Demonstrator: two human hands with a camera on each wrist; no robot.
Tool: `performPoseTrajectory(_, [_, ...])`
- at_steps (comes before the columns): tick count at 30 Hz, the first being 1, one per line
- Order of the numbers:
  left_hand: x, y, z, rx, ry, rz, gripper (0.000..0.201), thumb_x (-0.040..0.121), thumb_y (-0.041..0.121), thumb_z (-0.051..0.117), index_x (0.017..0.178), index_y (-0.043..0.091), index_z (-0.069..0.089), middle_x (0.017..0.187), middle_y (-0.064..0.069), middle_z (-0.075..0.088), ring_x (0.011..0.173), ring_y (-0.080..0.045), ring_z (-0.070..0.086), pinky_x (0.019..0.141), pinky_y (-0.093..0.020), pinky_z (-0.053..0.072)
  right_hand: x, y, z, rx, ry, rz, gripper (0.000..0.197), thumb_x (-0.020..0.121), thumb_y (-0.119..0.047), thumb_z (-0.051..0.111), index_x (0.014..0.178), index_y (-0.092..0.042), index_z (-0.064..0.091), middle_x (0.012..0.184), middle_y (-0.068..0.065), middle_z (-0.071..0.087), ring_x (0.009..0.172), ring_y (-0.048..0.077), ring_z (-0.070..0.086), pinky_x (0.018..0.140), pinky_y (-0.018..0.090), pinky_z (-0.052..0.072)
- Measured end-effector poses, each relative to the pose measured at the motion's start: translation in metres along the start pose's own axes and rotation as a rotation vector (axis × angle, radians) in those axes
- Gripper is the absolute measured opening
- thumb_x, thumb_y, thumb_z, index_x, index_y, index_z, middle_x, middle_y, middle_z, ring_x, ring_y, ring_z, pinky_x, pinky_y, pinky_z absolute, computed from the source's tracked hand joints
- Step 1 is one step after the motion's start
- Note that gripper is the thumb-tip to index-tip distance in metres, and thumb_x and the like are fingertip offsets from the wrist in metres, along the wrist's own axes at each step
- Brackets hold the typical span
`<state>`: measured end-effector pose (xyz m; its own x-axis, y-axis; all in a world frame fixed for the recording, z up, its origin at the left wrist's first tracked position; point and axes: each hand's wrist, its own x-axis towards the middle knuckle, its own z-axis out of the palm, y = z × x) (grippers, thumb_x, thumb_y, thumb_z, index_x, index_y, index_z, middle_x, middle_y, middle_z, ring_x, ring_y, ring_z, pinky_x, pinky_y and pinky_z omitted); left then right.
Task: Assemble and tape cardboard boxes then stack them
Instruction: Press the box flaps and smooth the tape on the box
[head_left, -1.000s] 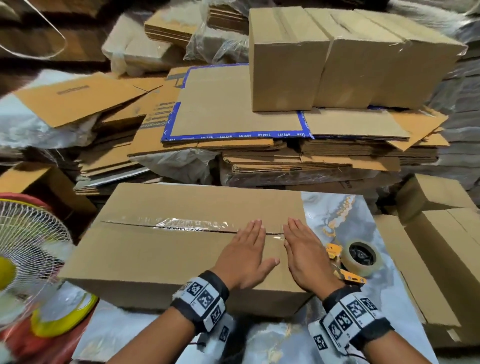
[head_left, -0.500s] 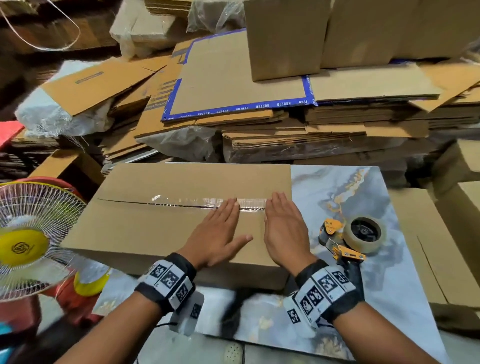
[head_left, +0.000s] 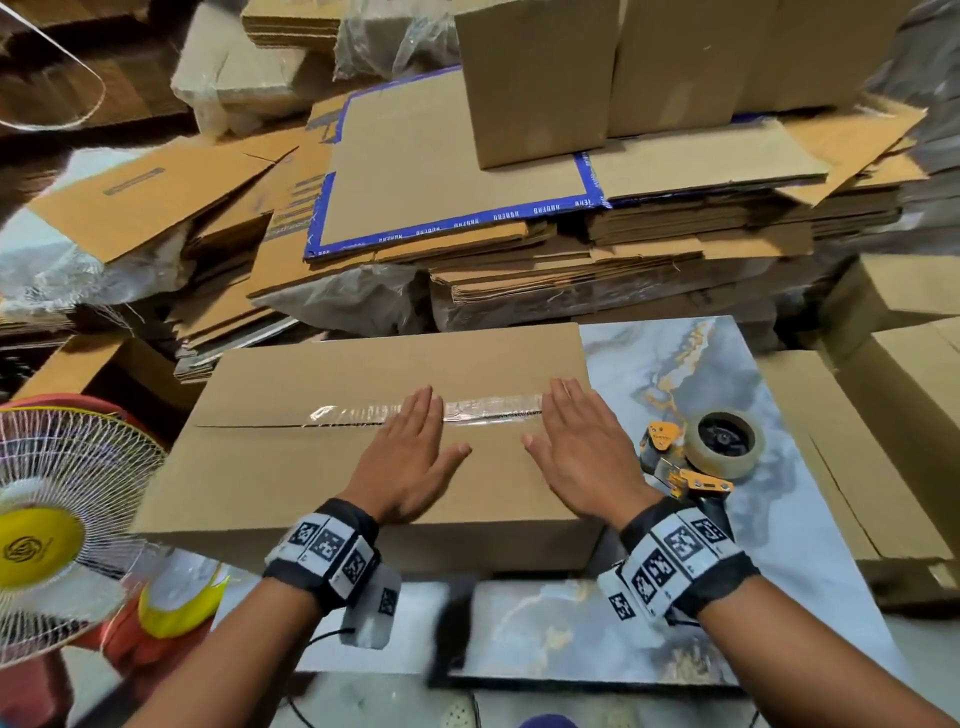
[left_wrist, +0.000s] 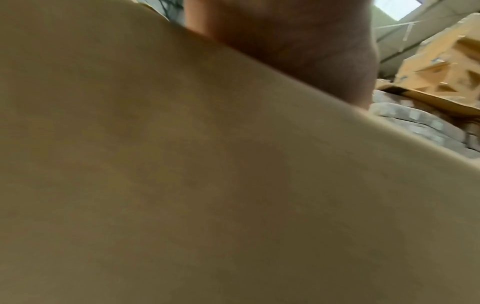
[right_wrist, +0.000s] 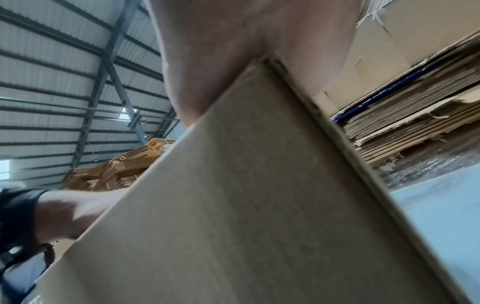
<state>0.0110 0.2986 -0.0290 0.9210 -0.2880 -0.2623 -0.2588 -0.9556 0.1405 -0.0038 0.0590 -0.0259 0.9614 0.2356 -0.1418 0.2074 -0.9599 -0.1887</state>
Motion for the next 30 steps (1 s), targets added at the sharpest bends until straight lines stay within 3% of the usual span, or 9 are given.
performPoseTrajectory(4, [-0.005, -0.012, -0.001, 0.022, -0.007, -0.066, 0.092, 0.097, 0.071, 0.012, 0.160, 0.006, -0.008, 0.166, -0.012, -0.019, 0.155, -0.023, -0.015, 0.126, -0.039, -0.004, 0.002, -0.005, 0.002, -0.037, -0.036, 0.078, 0.087, 0.092, -0.063, -0.009, 0.162, -0.012, 0.005, 0.170, 0.004, -0.007, 0.155, 0.016, -0.013, 0.124, 0.042, -0.012])
performPoseTrajectory(8, [0.002, -0.003, 0.000, 0.026, -0.045, 0.125, 0.087, 0.101, 0.066, 0.016, 0.159, 0.006, -0.008, 0.165, -0.011, -0.020, 0.154, -0.022, -0.018, 0.126, -0.038, -0.006, 0.010, -0.031, 0.003, -0.050, -0.067, 0.232, 0.078, 0.103, -0.060, 0.009, 0.162, -0.010, 0.004, 0.170, 0.007, -0.009, 0.155, 0.022, -0.014, 0.123, 0.054, -0.013])
performPoseTrajectory(10, [-0.001, -0.020, -0.004, 0.009, -0.043, 0.174, 0.083, 0.102, 0.065, 0.016, 0.160, 0.010, -0.009, 0.165, -0.007, -0.020, 0.154, -0.019, -0.017, 0.126, -0.035, -0.006, 0.011, -0.039, 0.004, -0.040, -0.071, 0.276, 0.080, 0.102, -0.063, 0.009, 0.162, -0.010, 0.001, 0.169, 0.007, -0.011, 0.155, 0.022, -0.016, 0.123, 0.054, -0.012])
performPoseTrajectory(14, [-0.015, -0.062, -0.007, -0.010, -0.006, 0.100, 0.082, 0.101, 0.067, 0.011, 0.159, 0.012, -0.011, 0.165, -0.006, -0.021, 0.153, -0.017, -0.019, 0.126, -0.036, -0.005, 0.010, -0.039, 0.008, -0.073, -0.049, 0.301, 0.079, 0.102, -0.063, 0.007, 0.162, -0.012, 0.001, 0.169, 0.005, -0.012, 0.155, 0.020, -0.017, 0.123, 0.053, -0.012])
performPoseTrajectory(17, [-0.011, -0.056, -0.006, 0.012, -0.022, 0.057, 0.091, 0.097, 0.072, 0.009, 0.159, 0.008, -0.010, 0.164, -0.010, -0.021, 0.154, -0.022, -0.018, 0.127, -0.041, -0.005, 0.014, -0.048, 0.010, -0.060, -0.033, 0.372, 0.079, 0.102, -0.063, 0.011, 0.162, -0.012, 0.003, 0.170, 0.005, -0.010, 0.155, 0.022, -0.016, 0.122, 0.056, -0.012])
performPoseTrajectory(20, [-0.009, -0.050, -0.005, 0.017, -0.045, 0.111, 0.092, 0.097, 0.072, 0.011, 0.160, 0.007, -0.008, 0.165, -0.008, -0.020, 0.153, -0.020, -0.019, 0.126, -0.045, -0.005, 0.022, -0.063, 0.013, -0.012, 0.003, 0.464, 0.081, 0.102, -0.063, 0.013, 0.161, -0.008, 0.007, 0.169, 0.010, -0.008, 0.155, 0.025, -0.015, 0.121, 0.057, -0.013])
performPoseTrajectory(22, [-0.014, -0.065, -0.007, 0.009, -0.036, 0.151, 0.088, 0.099, 0.070, 0.012, 0.159, 0.009, -0.010, 0.164, -0.007, -0.021, 0.153, -0.017, -0.019, 0.126, -0.041, -0.007, 0.023, -0.068, 0.015, -0.005, 0.027, 0.495, 0.082, 0.102, -0.064, 0.012, 0.161, -0.007, 0.007, 0.169, 0.012, -0.007, 0.156, 0.025, -0.013, 0.122, 0.056, -0.012])
performPoseTrajectory(25, [-0.026, -0.105, -0.010, -0.012, 0.016, 0.095, 0.086, 0.099, 0.070, 0.010, 0.159, 0.011, -0.010, 0.164, -0.006, -0.020, 0.153, -0.017, -0.017, 0.123, -0.034, -0.008, 0.021, -0.066, 0.016, -0.008, 0.039, 0.502, 0.081, 0.102, -0.063, 0.011, 0.161, -0.008, 0.008, 0.170, 0.009, -0.006, 0.156, 0.022, -0.010, 0.124, 0.053, -0.009])
performPoseTrajectory(30, [-0.028, -0.122, -0.010, -0.005, 0.033, 0.044, 0.088, 0.099, 0.070, 0.009, 0.159, 0.008, -0.008, 0.166, -0.010, -0.018, 0.154, -0.022, -0.015, 0.127, -0.038, -0.003, 0.026, -0.085, 0.015, 0.018, 0.046, 0.550, 0.081, 0.103, -0.061, 0.013, 0.161, -0.005, 0.008, 0.169, 0.012, -0.005, 0.156, 0.025, -0.009, 0.125, 0.052, -0.007])
